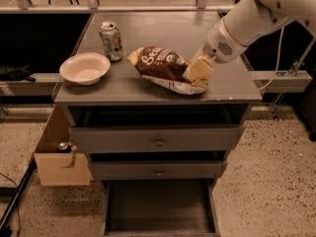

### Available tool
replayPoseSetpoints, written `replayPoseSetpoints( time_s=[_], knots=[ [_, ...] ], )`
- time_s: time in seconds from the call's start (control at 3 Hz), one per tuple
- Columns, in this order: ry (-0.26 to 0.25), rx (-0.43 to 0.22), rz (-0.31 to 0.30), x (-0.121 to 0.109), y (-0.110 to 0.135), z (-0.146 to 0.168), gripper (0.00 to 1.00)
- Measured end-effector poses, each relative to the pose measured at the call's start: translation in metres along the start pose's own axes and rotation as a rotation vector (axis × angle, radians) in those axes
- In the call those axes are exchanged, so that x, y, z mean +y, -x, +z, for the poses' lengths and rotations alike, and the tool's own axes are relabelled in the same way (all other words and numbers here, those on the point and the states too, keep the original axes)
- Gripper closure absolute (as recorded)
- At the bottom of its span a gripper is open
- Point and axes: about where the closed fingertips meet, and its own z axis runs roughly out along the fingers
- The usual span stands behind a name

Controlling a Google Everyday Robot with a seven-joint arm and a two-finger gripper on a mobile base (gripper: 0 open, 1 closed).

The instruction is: Place brown chip bag into bottom drawer

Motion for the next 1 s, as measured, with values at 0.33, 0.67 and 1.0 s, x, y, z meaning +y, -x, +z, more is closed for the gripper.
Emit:
replayPoseSetpoints(
  time_s=[0.33,0.67,1.0],
  knots=[
    [0.0,0.0,0.0,0.0,0.0,0.0,1.0],
    [0.0,0.0,0.0,0.0,0.0,0.0,1.0],
    [-0.029,0.007,0.007,-0.004,-0.005,-0.023,1.0]
  ],
)
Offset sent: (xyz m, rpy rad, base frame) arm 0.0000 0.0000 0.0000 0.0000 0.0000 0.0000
